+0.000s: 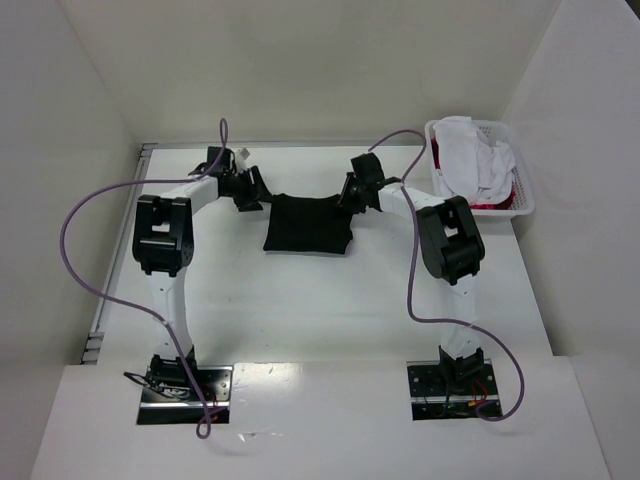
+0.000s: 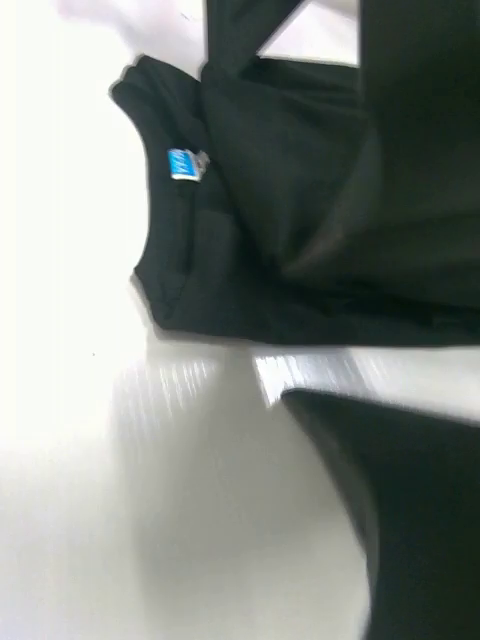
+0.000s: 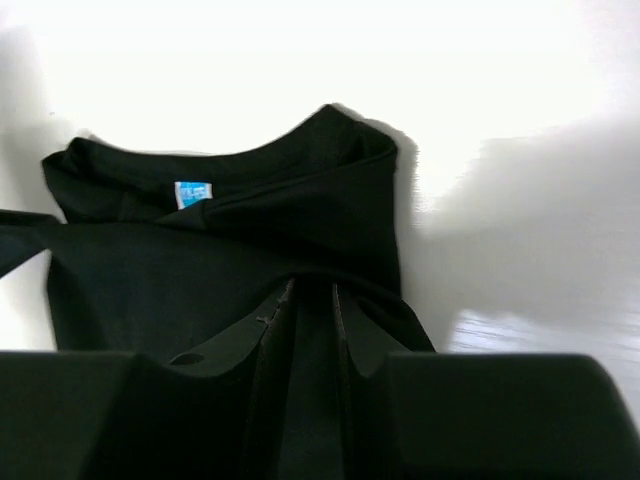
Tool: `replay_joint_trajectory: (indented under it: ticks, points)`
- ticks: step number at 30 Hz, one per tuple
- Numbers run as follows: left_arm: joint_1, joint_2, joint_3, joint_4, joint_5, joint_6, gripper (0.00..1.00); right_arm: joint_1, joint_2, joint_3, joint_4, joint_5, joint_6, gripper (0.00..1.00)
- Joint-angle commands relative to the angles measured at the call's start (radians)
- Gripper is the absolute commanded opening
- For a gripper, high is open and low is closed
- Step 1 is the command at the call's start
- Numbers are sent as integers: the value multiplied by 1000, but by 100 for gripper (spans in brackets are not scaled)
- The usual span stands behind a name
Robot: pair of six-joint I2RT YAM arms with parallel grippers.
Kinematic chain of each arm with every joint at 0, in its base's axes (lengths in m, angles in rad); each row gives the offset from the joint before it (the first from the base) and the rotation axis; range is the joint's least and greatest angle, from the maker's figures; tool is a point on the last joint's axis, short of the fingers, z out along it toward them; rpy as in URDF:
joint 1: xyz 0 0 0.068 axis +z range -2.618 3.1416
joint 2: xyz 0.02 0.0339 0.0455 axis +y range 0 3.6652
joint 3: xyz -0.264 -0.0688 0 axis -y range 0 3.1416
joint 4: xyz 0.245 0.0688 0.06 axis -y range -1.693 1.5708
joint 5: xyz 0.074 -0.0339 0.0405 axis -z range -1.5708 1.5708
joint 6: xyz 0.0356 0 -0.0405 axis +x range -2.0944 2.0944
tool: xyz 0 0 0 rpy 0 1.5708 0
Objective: Fold and stack the t-shirts
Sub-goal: Smooth out wrinkles on the folded tshirt, then put the neatly folded tshirt into the corner of the board with the left arm
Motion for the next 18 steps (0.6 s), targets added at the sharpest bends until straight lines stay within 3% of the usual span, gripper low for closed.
replay_joint_trajectory:
  ticks: [1, 4, 6, 10, 11, 13, 18]
  points:
    - [5, -129, -3, 20, 7, 5, 69, -15, -17, 55, -21, 31, -10, 26]
    - [5, -194, -50, 20, 46, 29, 99, -33, -90, 26, -9, 32, -19, 27]
    - [5, -221, -94, 19, 92, 40, 99, -56, -129, 14, 0, 32, -19, 31]
    - [5, -267, -213, 52, 183, 63, 99, -95, -210, -9, -27, -4, -39, 48]
    - [5, -268, -227, 52, 206, 74, 99, -95, -257, -21, -36, -4, -56, 59]
    - [5, -268, -260, 32, 226, 88, 99, -95, -319, -86, -36, 18, -71, 65]
    - [5, -269, -316, 12, 194, 98, 99, -118, -534, -238, -46, 38, -85, 93]
